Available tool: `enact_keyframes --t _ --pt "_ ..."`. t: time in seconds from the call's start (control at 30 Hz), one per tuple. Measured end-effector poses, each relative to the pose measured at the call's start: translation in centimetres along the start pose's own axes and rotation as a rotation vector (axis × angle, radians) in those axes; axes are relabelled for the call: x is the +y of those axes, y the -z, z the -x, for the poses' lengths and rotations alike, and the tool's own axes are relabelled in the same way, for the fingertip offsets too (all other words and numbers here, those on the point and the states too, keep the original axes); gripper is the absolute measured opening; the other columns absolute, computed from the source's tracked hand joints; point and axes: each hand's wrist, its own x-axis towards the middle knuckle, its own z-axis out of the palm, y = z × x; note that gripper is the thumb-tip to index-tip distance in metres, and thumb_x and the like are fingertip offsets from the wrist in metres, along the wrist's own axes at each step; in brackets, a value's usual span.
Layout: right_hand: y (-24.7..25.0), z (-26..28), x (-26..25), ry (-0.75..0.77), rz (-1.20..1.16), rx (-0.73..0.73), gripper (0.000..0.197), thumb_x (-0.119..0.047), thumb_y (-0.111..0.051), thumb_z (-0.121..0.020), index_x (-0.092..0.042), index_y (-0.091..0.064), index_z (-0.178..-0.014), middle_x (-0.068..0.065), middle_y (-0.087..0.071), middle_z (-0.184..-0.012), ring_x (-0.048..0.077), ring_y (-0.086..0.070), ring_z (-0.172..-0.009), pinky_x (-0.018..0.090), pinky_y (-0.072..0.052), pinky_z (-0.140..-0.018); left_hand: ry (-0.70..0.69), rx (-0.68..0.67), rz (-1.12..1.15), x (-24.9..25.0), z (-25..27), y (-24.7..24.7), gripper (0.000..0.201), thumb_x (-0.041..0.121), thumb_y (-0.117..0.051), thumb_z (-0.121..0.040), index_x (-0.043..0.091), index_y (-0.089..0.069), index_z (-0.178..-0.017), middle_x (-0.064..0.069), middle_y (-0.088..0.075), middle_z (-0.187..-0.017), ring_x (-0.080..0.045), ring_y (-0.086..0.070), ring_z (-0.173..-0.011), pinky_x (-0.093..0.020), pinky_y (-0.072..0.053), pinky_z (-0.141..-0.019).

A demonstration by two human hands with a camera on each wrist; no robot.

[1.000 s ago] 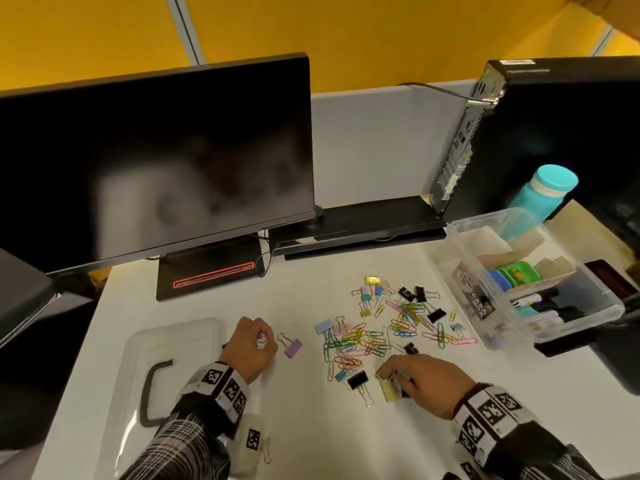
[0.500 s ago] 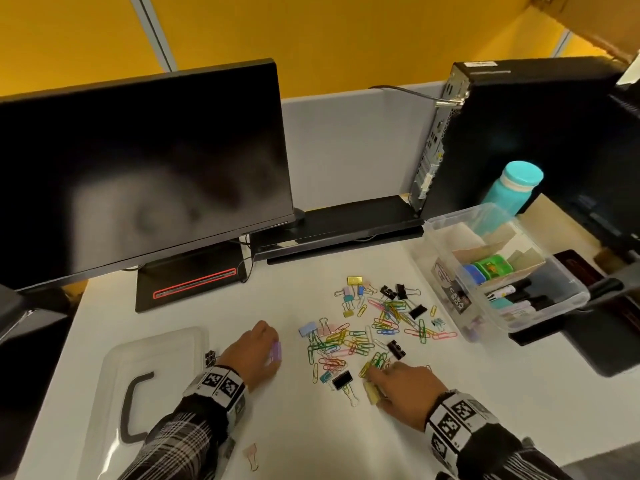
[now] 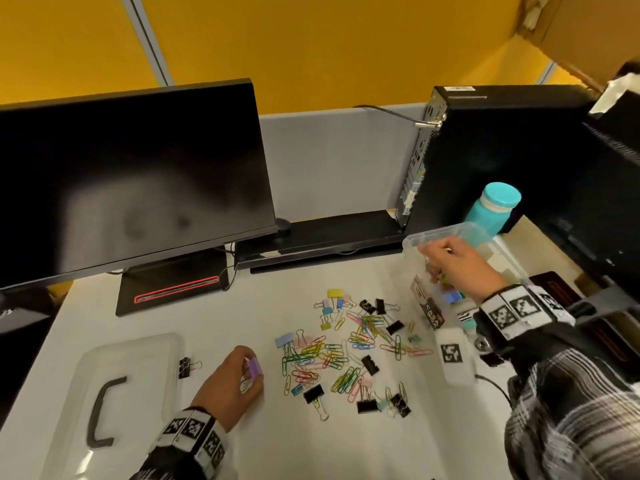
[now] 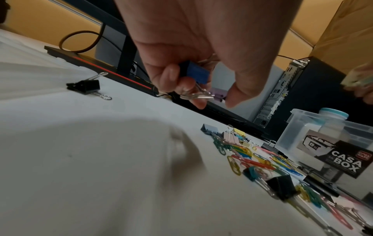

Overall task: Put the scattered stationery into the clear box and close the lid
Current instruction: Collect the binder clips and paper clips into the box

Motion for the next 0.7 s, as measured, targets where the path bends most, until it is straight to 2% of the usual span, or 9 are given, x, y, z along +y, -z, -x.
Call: enact_keyframes --t 0.1,0.2,0.27,0.3,0.37,0.43,0.6,0.67,0.7 --pt "1.1 -4.8 -0.2 -0.120 0.071 0.016 0.034 -0.041 -0.053 -0.090 -0.009 -0.056 -0.097 0.011 -0.056 -0.082 0.024 -0.053 -0.071 0.030 -0.044 -0.061 -0.002 0.042 -0.006 1.1 0.4 -0.5 0.023 0.032 -0.060 -0.083 0.037 -0.040 -0.094 0.014 -0.057 -0.086 0.000 -0.057 -0.078 -0.019 -0.044 -0.067" --pt "1.3 -7.5 -0.1 -0.238 0.141 -0.046 0.042 -0.032 -0.054 -0.092 -0.001 -0.056 -0.121 0.003 -0.049 -0.071 0.015 -0.048 -0.060 0.024 -0.042 -0.051 -0.001 0.081 -0.031 2.2 0.8 -0.8 0.024 0.031 -0.059 -0.083 0.037 -0.041 -0.096 0.016 -0.055 -0.089 0.001 -0.055 -0.082 -0.018 -0.044 -0.069" --pt "1.7 -8.5 0.0 -0.231 0.219 -0.044 0.046 -0.029 -0.056 -0.092 0.003 -0.053 -0.125 0.002 -0.049 -0.072 0.016 -0.051 -0.062 0.024 -0.041 -0.050 0.011 0.104 -0.033 2.5 1.1 -1.1 0.024 0.032 -0.059 -0.083 0.037 -0.041 -0.098 0.015 -0.055 -0.090 0.000 -0.054 -0.084 -0.018 -0.045 -0.070" --pt "1.9 -9.0 -0.1 -0.221 0.239 -0.045 0.046 -0.027 -0.057 -0.091 0.003 -0.054 -0.125 0.004 -0.053 -0.075 0.019 -0.055 -0.068 0.026 -0.046 -0.054 0.019 0.111 -0.035 2.7 1.3 -1.3 0.024 0.033 -0.059 -0.083 0.037 -0.041 -0.098 0.015 -0.055 -0.090 0.000 -0.054 -0.084 -0.019 -0.045 -0.070" --pt "2.2 -9.8 0.0 -0.217 0.223 -0.041 0.046 -0.025 -0.060 -0.089 0.002 -0.054 -0.125 0.012 -0.062 -0.097 0.028 -0.061 -0.092 0.036 -0.054 -0.076 0.033 0.118 -0.039 3.0 1.5 -1.6 0.024 0.033 -0.059 -0.083 0.037 -0.041 -0.098 0.016 -0.054 -0.091 0.000 -0.054 -0.085 -0.020 -0.047 -0.070" --pt "2.2 -9.8 -0.3 -0.221 0.200 -0.031 0.047 -0.026 -0.059 -0.089 0.001 -0.052 -0.127 0.019 -0.057 -0.125 0.035 -0.057 -0.114 0.043 -0.050 -0.093 0.047 0.126 -0.030 3.3 1.8 -2.1 0.024 0.033 -0.059 -0.083 0.037 -0.041 -0.098 0.016 -0.055 -0.091 0.001 -0.054 -0.086 -0.021 -0.047 -0.071" --pt "1.9 -7.6 -0.5 -0.213 0.171 -0.008 0.048 -0.024 -0.052 -0.093 0.005 -0.047 -0.131 0.025 -0.047 -0.137 0.038 -0.046 -0.126 0.046 -0.040 -0.105 0.061 0.134 -0.017 5.1 2.1 -3.0 0.026 0.033 -0.060 -0.083 0.039 -0.041 -0.098 0.017 -0.055 -0.092 0.000 -0.056 -0.087 -0.023 -0.049 -0.074" --pt "2.4 -5.3 -0.1 -0.139 0.224 0.015 0.044 -0.023 -0.049 -0.095 0.000 -0.047 -0.132 0.020 -0.048 -0.137 0.035 -0.047 -0.125 0.043 -0.039 -0.106 0.026 0.135 -0.012 7.0 1.1 -2.9 0.026 0.031 -0.060 -0.084 0.036 -0.042 -0.101 0.018 -0.054 -0.095 -0.002 -0.055 -0.088 -0.022 -0.049 -0.077" --pt "2.7 -4.0 0.4 -0.071 0.253 0.036 0.041 -0.022 -0.048 -0.096 -0.005 -0.046 -0.133 0.014 -0.049 -0.136 0.030 -0.051 -0.120 0.037 -0.041 -0.102 0.004 0.133 -0.002 8.4 0.4 -2.9 0.025 0.030 -0.060 -0.085 0.034 -0.043 -0.102 0.019 -0.053 -0.096 -0.002 -0.055 -0.090 -0.021 -0.048 -0.078"
